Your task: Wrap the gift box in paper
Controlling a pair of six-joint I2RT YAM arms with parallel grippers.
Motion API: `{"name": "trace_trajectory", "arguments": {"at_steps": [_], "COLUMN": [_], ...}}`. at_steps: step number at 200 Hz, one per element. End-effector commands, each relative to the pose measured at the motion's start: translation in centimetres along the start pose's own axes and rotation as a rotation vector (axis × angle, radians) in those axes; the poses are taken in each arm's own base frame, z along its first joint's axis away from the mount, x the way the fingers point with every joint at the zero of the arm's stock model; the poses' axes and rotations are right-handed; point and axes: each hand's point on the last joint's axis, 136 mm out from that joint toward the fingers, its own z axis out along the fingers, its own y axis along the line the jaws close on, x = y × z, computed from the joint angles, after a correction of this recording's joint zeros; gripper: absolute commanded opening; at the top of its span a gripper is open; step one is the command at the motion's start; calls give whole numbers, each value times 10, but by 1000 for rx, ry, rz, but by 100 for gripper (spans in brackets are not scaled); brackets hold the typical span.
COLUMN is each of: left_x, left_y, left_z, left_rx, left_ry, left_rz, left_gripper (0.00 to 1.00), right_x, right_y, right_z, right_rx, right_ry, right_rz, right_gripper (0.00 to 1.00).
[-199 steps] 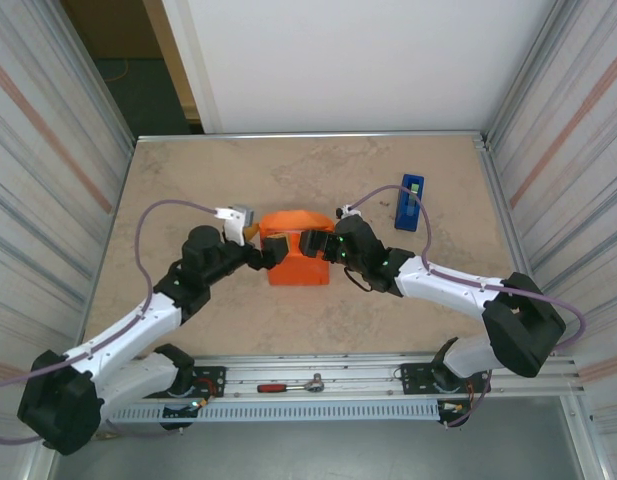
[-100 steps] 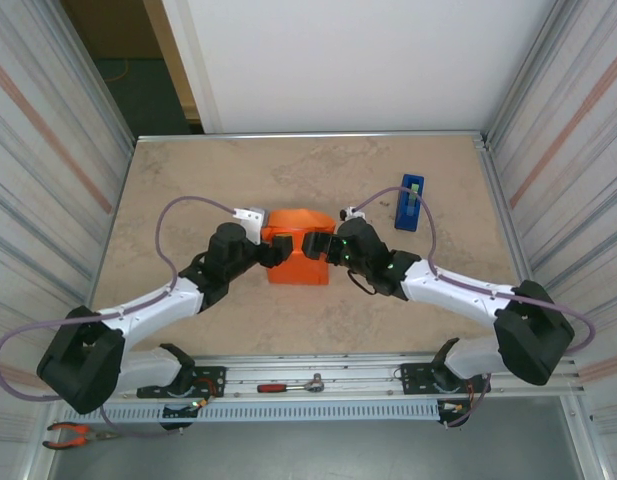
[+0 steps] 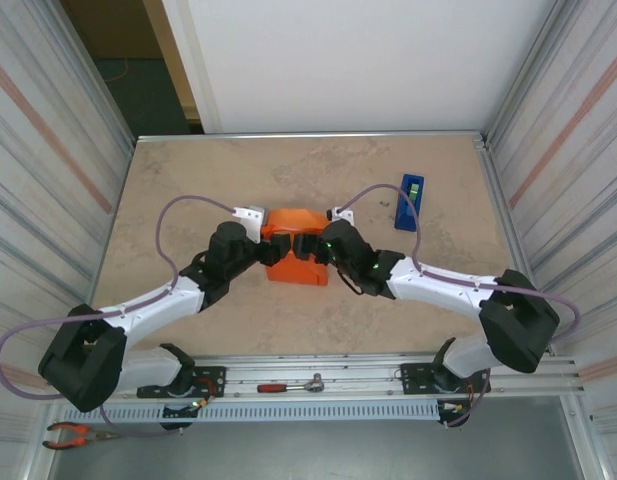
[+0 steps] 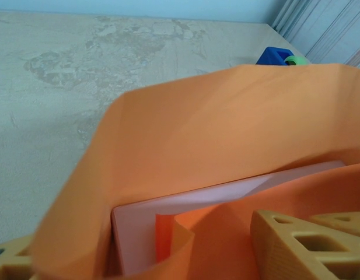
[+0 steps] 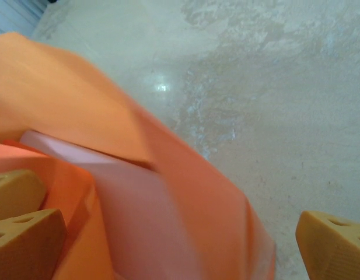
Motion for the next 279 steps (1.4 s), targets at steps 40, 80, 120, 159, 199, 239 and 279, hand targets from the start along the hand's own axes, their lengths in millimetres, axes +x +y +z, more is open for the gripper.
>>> {"name": "trace_trajectory", "arguments": {"at_steps": [40,80,120,159,199,239,279], "left_x": [-17,-14,-7,-17,-44,-57,-28], "left_y": [17,14,2,-9,-20,-30,-27], "left_z": [11,19,26,26,20,12,22], "left_rx": [-41,-2,50,67,100,120,112], "left_ry": [6,22,30,3,-67,-110,-54], "left_rz": [32,28,9,-3,-39,-57,-78], "left_gripper": [69,56,27,0,0,0,0], "right_x": [5,12,12,-6,-32,-29,12], "right_y": [-13,-27,-20,-1,11,7,-23], "right_z": [1,-4,9,18,14,8,17], "right_rx": [144,180,189,174,141,136,178], "right_ry": [-53,-56,-41,-50,-72,-68,-17], "right_rz": [-88,-66,-78,-128,-145,-126,-52], "right_gripper": [96,87,61,36,25,24,24]}}
